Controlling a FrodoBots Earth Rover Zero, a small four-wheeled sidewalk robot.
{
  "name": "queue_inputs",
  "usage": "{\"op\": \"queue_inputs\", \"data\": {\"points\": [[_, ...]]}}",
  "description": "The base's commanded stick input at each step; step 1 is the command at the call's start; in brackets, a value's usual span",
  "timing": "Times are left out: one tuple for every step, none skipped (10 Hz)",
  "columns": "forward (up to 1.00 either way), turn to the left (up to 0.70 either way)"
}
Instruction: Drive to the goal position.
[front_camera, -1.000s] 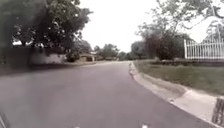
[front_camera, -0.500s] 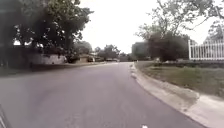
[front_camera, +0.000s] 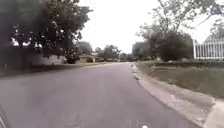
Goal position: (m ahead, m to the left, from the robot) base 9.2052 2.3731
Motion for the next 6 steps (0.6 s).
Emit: {"op": "queue_inputs", "data": {"points": [[0.7,0.0],[0.7,0.0],[0.7,0.0],[0.7,0.0],[0.7,0.0],[0.7,0.0]]}}
